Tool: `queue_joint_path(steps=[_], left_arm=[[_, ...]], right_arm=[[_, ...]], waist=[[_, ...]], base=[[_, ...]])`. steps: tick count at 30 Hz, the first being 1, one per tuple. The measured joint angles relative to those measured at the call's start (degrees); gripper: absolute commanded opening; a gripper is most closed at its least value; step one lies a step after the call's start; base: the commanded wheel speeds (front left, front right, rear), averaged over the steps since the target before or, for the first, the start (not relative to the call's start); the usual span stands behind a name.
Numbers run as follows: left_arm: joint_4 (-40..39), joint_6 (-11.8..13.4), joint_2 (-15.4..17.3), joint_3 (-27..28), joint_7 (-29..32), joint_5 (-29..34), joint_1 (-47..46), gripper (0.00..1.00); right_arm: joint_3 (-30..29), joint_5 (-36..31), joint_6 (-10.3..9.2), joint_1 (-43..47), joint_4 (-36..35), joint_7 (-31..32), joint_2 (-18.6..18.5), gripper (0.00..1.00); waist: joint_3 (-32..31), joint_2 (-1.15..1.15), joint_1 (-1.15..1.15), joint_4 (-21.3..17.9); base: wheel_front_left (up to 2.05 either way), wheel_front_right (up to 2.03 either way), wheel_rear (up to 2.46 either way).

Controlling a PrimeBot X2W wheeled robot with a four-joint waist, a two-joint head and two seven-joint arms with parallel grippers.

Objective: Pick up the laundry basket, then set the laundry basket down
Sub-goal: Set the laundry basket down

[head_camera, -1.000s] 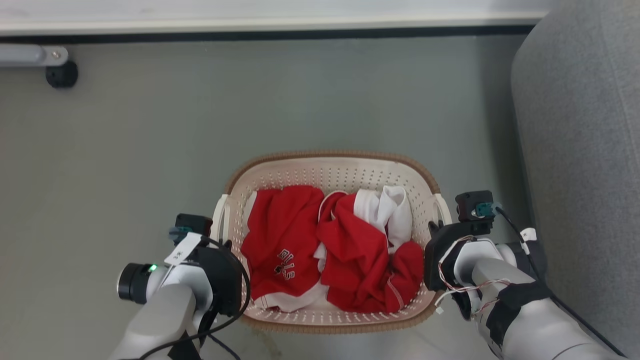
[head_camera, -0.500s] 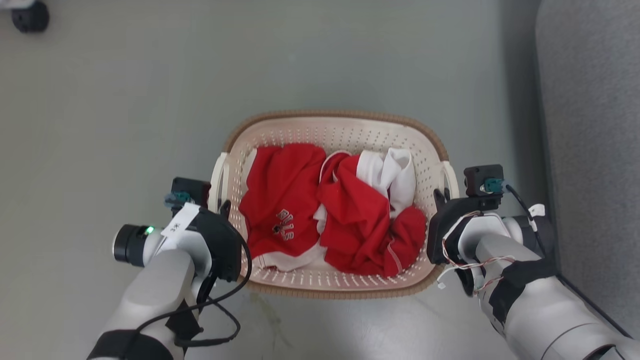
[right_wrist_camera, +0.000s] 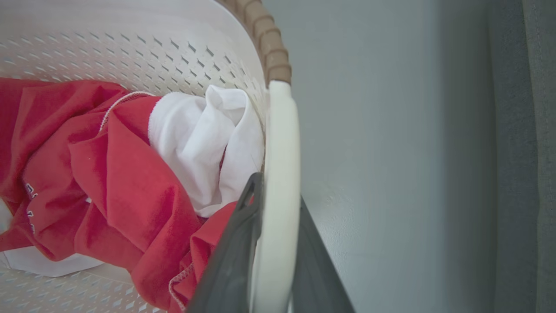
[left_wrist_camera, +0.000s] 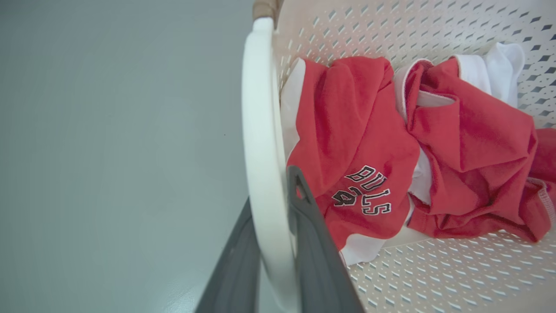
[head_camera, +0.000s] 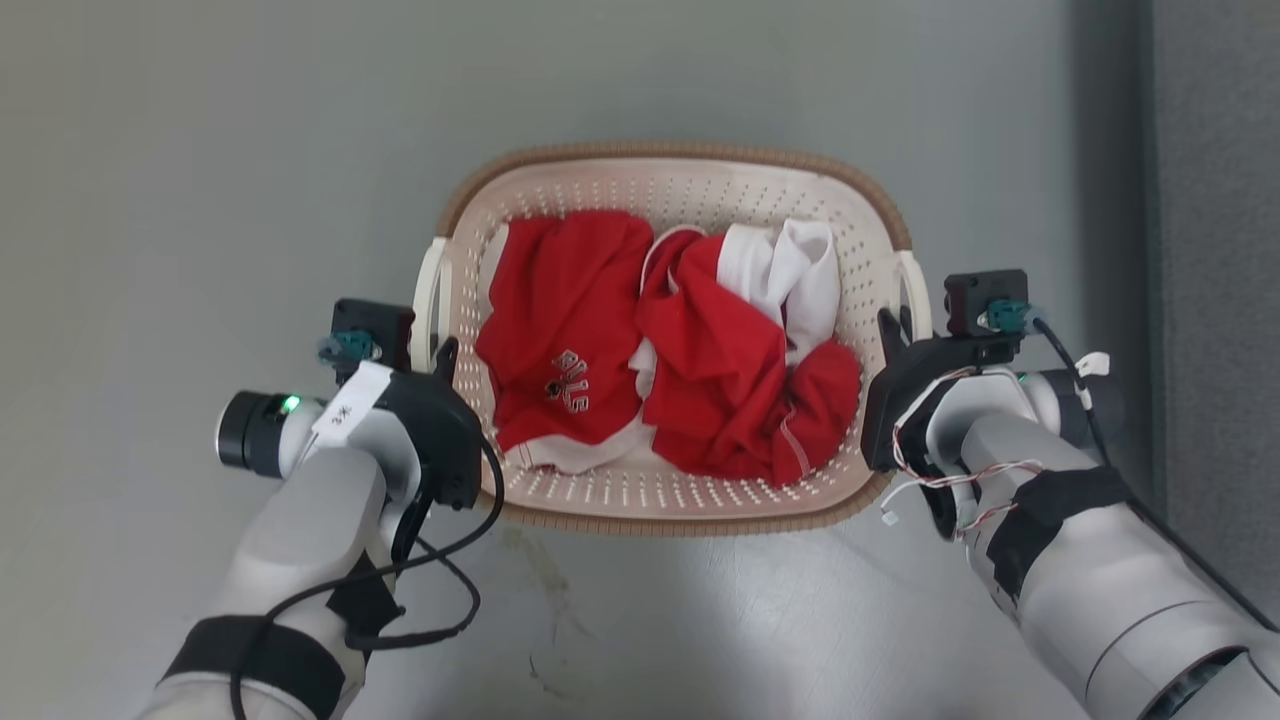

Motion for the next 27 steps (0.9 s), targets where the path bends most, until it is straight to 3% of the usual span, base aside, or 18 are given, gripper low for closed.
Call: queue_joint_path(steps=[27], left_arm=[[-0.7, 0.2, -0.4, 0.0, -3.5, -0.1, -6.4, 0.0]], right_arm=[[0.0, -1.9, -0.08, -6.7, 0.7, -4.5, -1.6, 0.0]], waist=[[10.4, 0.0, 0.0, 2.8]], base=[[0.0, 0.0, 0.0]])
